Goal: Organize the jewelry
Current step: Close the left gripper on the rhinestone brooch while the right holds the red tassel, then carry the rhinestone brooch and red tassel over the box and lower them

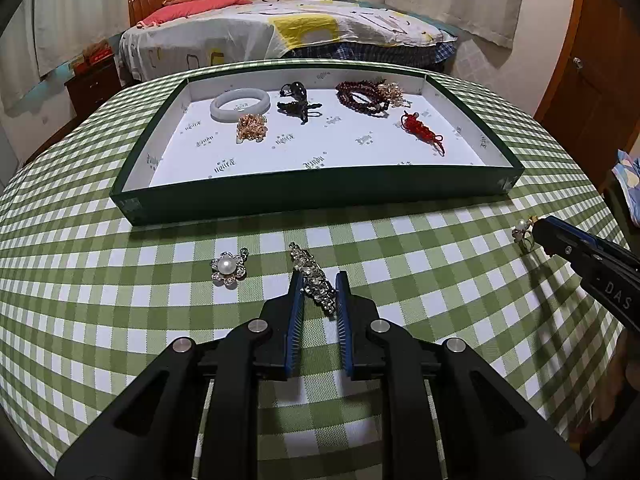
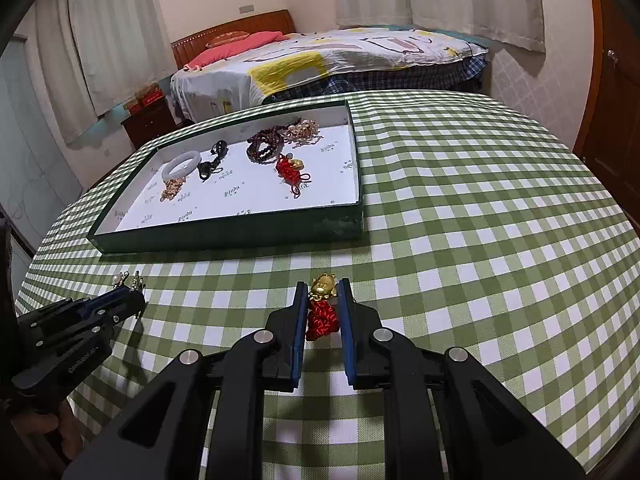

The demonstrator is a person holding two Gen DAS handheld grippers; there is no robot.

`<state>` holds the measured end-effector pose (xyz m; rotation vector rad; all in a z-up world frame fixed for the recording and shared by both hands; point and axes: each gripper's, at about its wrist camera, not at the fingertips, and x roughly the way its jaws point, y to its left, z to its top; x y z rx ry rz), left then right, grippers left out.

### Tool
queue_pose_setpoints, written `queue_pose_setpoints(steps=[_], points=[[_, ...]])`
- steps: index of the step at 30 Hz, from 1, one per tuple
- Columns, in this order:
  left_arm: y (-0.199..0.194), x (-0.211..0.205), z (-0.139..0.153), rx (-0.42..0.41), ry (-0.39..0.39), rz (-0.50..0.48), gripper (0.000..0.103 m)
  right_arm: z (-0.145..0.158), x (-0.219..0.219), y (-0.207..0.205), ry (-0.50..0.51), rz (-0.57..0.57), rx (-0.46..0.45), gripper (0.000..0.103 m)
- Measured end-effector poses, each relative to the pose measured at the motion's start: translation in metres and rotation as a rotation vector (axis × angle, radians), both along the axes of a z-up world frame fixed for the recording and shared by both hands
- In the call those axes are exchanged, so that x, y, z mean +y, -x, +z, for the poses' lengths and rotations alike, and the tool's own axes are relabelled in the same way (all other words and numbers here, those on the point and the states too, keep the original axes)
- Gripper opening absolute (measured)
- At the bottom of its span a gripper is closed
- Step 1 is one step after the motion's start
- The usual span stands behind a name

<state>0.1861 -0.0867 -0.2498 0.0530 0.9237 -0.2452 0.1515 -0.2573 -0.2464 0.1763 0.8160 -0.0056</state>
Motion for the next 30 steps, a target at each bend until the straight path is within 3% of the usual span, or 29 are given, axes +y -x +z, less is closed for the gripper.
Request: queue_pose_setpoints(steps=[17,30], points=[[0.005,0.002,0.013,-0.031,0.017,-0.012,0.016,0.003,0.005,0.001,0.015,0.012,-0.012,0.016],[0.011,0.006,0.040,-0.086,0.055,-0.026,0.016,0.018,0.014,0.004,0.029,0.038,-0.049,0.016]])
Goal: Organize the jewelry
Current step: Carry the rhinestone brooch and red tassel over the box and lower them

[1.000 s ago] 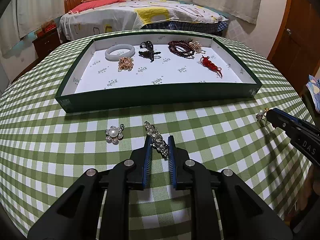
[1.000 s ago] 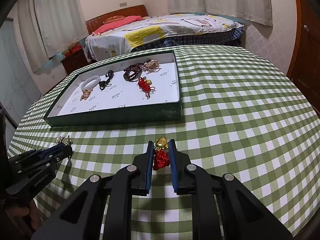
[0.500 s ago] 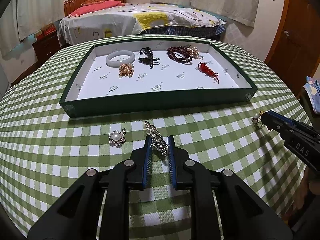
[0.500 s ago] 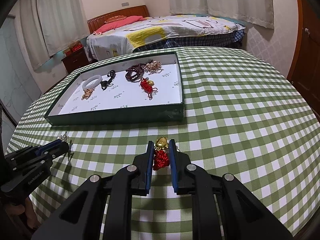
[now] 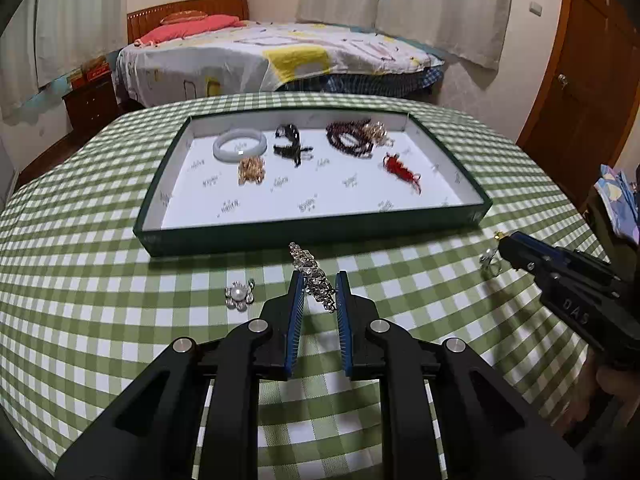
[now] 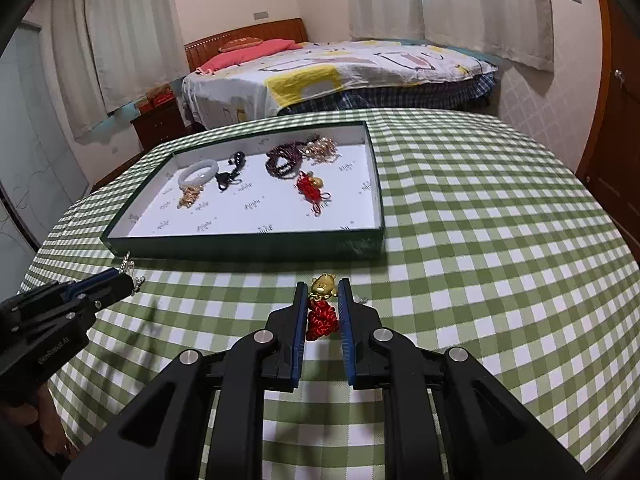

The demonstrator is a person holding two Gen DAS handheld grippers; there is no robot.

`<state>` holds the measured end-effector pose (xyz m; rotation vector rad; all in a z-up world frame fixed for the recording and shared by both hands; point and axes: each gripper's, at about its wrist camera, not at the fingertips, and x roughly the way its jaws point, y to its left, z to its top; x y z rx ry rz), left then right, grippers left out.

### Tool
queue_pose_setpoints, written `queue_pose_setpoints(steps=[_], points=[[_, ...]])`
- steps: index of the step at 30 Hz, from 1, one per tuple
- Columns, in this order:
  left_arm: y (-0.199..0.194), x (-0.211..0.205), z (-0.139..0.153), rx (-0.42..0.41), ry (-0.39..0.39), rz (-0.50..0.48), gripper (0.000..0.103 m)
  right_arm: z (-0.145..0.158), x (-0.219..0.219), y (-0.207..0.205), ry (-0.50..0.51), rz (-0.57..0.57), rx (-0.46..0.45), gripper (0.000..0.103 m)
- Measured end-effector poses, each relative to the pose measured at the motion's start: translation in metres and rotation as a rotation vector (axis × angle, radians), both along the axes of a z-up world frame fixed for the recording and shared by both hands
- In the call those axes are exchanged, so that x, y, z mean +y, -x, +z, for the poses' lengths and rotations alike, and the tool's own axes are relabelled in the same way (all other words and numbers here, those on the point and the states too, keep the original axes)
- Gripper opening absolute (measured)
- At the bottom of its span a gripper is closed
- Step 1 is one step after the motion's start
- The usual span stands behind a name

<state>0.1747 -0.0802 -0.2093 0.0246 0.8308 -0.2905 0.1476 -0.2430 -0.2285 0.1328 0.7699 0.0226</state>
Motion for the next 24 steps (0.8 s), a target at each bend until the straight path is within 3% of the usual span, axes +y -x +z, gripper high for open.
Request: queue_pose_setpoints(steps=[13,24], points=[[-0.009,0.009,0.026,-0.072,0.036,0.002,0.016,0.032,0.016,-0.014,-0.005,0.046,-0.071,0.016],[-0.046,0.024,0.046,-0.149,0.055,0.041,0.016,0.060,0.043,-0.054,0.036,0.102,-0.152,0.016]])
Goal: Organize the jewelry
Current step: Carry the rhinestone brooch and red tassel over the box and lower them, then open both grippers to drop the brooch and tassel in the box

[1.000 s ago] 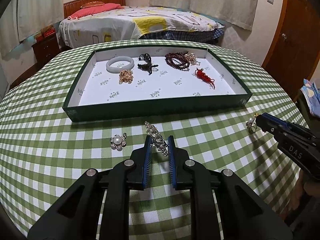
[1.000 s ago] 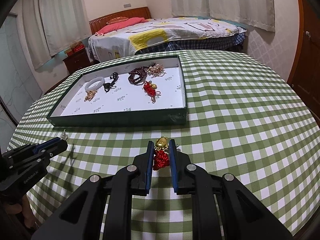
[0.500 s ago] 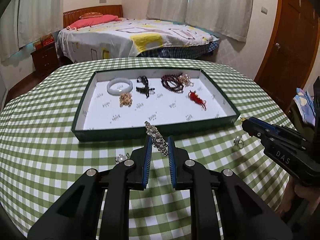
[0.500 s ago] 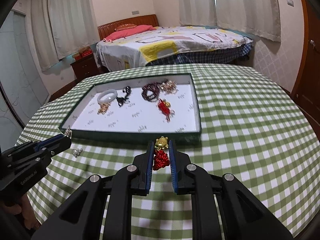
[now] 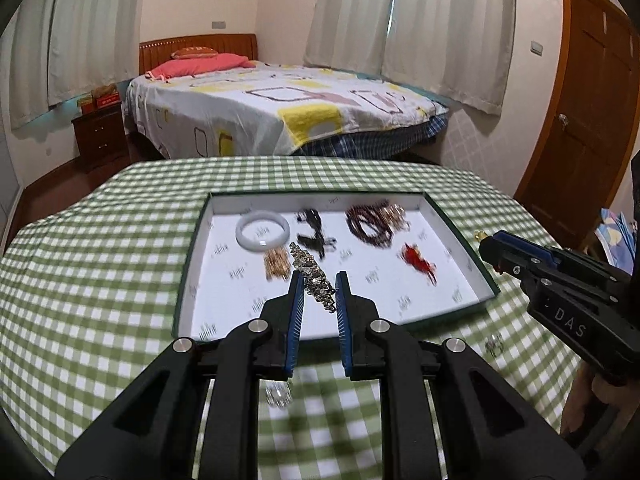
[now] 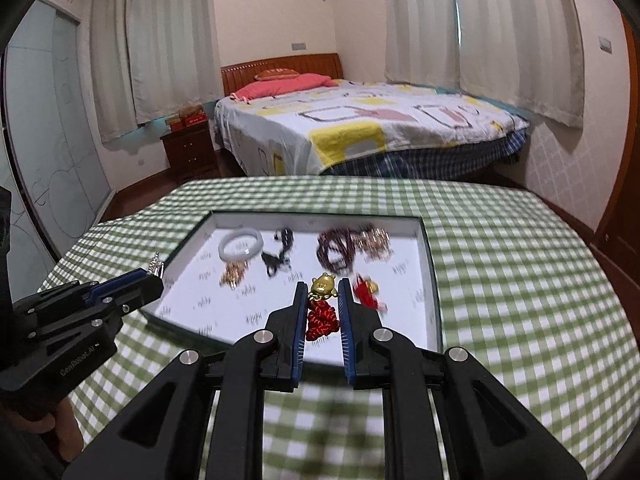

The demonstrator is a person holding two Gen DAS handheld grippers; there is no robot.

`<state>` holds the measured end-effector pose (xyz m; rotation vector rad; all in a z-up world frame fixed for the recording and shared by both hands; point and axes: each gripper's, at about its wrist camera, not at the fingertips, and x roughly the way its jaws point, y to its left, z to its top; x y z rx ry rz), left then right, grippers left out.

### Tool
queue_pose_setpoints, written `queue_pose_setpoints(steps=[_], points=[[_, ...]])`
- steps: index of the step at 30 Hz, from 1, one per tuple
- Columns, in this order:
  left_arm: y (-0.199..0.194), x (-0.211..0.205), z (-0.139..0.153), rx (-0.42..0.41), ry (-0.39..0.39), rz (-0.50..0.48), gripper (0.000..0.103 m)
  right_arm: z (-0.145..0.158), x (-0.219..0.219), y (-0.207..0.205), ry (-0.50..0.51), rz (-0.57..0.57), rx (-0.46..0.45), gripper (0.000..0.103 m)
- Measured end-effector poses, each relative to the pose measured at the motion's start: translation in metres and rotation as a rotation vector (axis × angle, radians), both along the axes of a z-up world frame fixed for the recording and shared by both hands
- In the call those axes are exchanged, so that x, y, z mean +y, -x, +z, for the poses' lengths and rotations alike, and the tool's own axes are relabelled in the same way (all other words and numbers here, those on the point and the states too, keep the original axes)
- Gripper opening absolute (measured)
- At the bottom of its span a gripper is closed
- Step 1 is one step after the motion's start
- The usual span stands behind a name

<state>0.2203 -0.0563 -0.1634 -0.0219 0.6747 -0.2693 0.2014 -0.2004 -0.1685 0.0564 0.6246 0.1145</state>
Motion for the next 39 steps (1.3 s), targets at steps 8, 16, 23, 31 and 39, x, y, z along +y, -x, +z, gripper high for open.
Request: queue_pose_setpoints(steps=[8,16,23,31,39], points=[[-0.036,0.009,-0.005,-0.023,-0.011,0.055,0.016,0.002,0.012,-0.040,0.019,0.011,-0.033,0.016],[-0.085,0.023,-0.045,0.070,-0.007,0.108,0.016,-0.031,0.017,-0.084,0.034,0.001,0.042,0.016],[-0.106,0.022,-0.072,0.135,-0.038,0.101,0.016,-0.065,0.022,-0.104,0.057,0.008,0.137,0.016],[-0.119,0.026,-0.088,0.211,-0.016,0.112,0.016,-0.076,0.023,-0.112,0.060,0.008,0.183,0.016],[-0.119,0.021,-0.092,0.222,-0.026,0.099,0.020,-0.075,0.024,-0.109,0.053,0.006,0.182,0.038]])
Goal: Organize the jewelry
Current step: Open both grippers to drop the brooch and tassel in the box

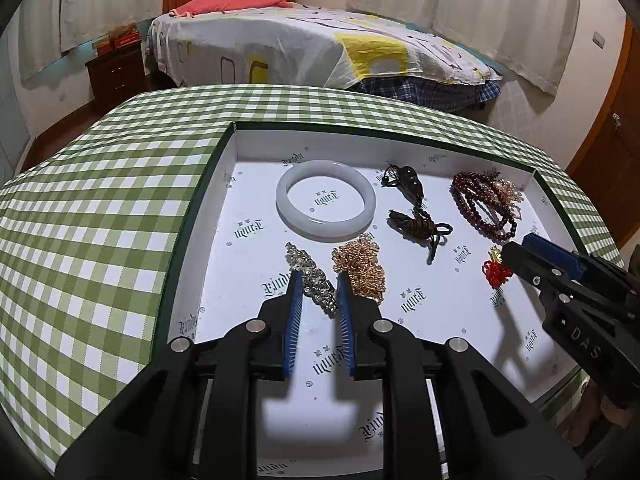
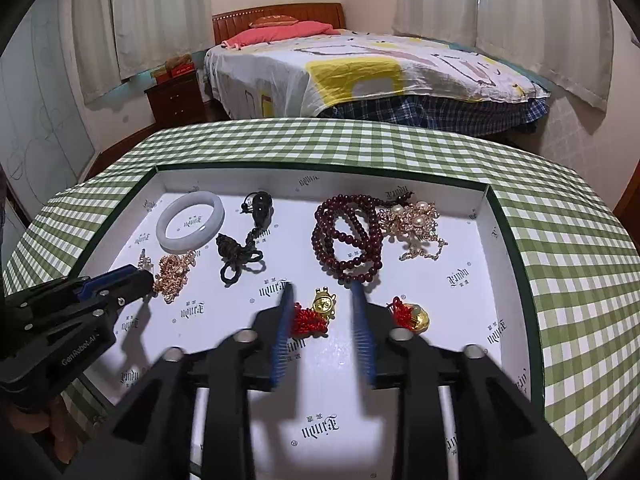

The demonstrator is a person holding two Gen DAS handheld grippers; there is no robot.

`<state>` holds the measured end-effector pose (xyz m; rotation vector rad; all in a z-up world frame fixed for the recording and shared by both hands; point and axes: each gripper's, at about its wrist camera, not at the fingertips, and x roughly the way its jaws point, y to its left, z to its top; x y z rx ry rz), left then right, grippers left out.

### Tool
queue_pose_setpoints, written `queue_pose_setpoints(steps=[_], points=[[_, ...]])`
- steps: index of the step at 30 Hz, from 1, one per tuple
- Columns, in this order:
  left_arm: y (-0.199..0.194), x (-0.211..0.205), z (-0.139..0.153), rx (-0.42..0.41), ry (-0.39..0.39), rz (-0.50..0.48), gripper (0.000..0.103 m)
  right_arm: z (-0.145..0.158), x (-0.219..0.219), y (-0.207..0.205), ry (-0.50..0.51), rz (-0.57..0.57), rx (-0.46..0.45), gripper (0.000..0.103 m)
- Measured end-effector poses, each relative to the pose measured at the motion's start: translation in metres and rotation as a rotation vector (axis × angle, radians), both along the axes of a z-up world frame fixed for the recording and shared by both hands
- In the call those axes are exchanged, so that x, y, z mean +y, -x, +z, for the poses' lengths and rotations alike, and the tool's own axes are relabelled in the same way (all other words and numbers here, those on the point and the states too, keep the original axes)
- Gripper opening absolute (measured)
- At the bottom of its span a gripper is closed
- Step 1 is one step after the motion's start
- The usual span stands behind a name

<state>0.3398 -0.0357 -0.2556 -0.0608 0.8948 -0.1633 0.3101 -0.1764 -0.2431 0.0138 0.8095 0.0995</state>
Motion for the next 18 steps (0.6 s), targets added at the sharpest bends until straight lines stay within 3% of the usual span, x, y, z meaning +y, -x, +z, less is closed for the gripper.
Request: queue_pose_setpoints(steps=[3,11,14,18], points=[[-0.001,-0.005,0.000,-0.002,-0.002,-0.008,0.030,0.003,0.001,0.003,0.007,0.000,-0.015,0.041],[0.007,-0.010,0.005,-0.020,-0.002,-0.015,0.042,0.014,0.000,0.009,0.003,0.001,-0.042,0.042],[0.012,-0.009,0.013,-0.034,0.000,-0.014,0.051,0.019,0.000,0.014,-0.003,-0.001,-0.055,0.042],[0.018,-0.005,0.021,-0.049,0.009,-0.012,0.057,0.023,0.001,0.019,0.001,-0.005,-0.070,0.051]])
